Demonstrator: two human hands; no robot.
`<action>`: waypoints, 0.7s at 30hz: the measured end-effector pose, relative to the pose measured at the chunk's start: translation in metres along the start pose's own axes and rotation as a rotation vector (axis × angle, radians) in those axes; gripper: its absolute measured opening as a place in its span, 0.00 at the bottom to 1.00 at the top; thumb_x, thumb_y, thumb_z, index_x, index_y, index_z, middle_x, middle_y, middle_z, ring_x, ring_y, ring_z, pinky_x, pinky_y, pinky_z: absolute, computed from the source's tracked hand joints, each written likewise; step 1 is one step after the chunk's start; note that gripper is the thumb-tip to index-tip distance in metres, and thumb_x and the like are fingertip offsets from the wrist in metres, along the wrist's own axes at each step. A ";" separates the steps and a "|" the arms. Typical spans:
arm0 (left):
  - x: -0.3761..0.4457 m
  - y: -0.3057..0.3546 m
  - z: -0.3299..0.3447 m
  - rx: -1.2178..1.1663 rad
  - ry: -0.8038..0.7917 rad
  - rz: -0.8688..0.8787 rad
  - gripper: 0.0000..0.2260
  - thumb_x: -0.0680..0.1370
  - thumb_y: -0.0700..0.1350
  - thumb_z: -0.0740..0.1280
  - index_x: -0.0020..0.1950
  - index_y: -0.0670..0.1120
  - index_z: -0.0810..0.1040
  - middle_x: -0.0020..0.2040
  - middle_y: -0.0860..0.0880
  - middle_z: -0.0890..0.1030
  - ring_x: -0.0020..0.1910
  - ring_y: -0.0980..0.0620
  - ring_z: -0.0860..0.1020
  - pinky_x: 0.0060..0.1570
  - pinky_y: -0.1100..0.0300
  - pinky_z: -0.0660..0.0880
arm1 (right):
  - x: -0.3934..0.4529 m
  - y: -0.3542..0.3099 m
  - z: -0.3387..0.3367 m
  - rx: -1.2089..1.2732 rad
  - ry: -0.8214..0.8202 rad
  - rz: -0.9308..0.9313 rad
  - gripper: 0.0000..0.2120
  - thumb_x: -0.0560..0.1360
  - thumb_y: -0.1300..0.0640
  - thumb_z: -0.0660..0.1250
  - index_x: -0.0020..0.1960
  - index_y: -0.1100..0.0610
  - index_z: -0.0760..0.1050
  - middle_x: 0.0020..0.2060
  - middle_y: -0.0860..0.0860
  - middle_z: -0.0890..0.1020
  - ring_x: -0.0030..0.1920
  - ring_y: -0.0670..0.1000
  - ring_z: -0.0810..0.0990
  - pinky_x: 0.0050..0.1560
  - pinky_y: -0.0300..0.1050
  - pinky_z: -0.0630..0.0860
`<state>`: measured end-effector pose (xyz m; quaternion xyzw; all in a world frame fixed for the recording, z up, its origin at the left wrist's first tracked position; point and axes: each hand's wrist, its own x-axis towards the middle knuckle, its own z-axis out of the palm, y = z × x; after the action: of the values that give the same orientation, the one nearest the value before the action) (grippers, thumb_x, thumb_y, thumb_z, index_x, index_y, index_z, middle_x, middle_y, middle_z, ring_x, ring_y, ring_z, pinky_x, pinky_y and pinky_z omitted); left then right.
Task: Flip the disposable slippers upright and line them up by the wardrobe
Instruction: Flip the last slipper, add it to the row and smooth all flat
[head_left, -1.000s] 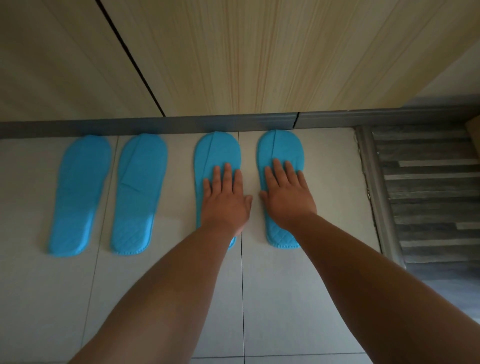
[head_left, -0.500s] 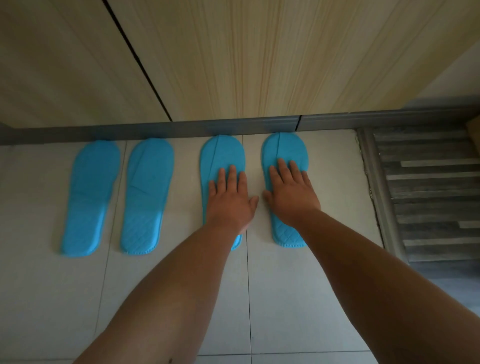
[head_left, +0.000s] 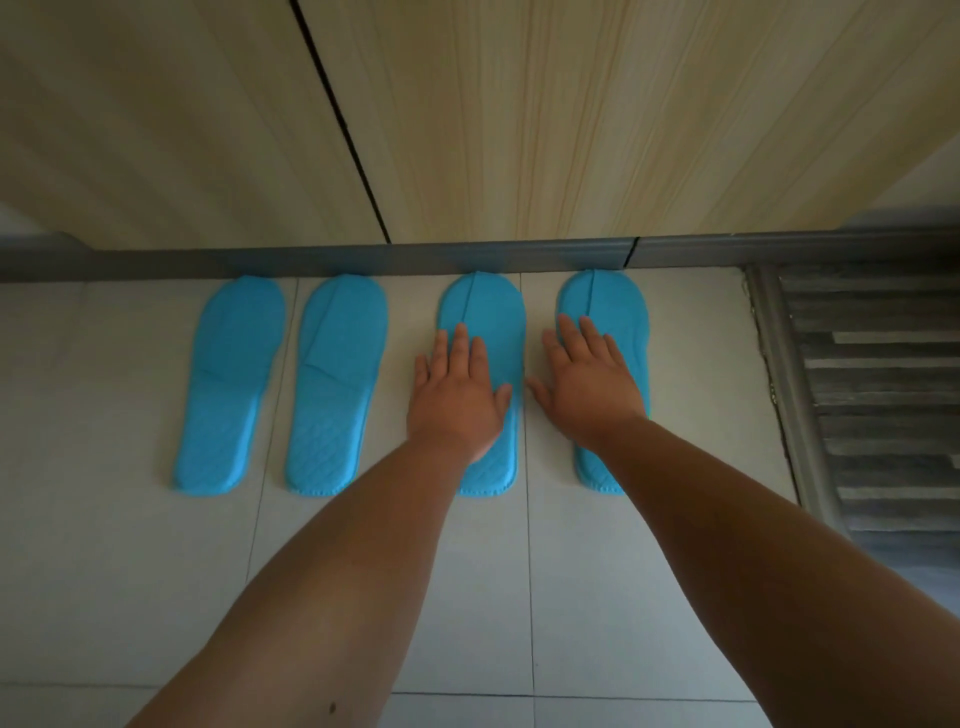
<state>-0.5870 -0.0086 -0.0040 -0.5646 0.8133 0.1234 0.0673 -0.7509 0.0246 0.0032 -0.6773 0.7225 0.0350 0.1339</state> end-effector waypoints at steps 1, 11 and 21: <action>-0.002 -0.008 -0.002 0.002 0.000 -0.013 0.32 0.79 0.60 0.50 0.77 0.44 0.49 0.79 0.44 0.47 0.78 0.44 0.45 0.75 0.44 0.46 | 0.002 -0.010 -0.001 0.008 0.003 -0.018 0.32 0.79 0.40 0.49 0.77 0.56 0.51 0.78 0.55 0.51 0.77 0.57 0.45 0.75 0.55 0.45; -0.033 -0.148 -0.025 0.062 0.024 -0.189 0.31 0.79 0.59 0.50 0.77 0.44 0.49 0.79 0.44 0.49 0.78 0.43 0.46 0.74 0.44 0.47 | 0.032 -0.138 -0.003 0.014 0.018 -0.191 0.31 0.80 0.42 0.50 0.77 0.57 0.51 0.78 0.55 0.51 0.77 0.56 0.46 0.75 0.55 0.44; -0.053 -0.242 -0.020 0.039 -0.006 -0.219 0.31 0.79 0.57 0.50 0.77 0.44 0.47 0.79 0.44 0.47 0.78 0.43 0.45 0.75 0.44 0.46 | 0.043 -0.210 0.013 -0.058 -0.008 -0.165 0.32 0.80 0.40 0.48 0.77 0.56 0.48 0.78 0.55 0.49 0.77 0.56 0.44 0.74 0.55 0.42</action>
<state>-0.3411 -0.0464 -0.0020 -0.6483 0.7487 0.1014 0.0939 -0.5436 -0.0313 0.0078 -0.7379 0.6625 0.0475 0.1197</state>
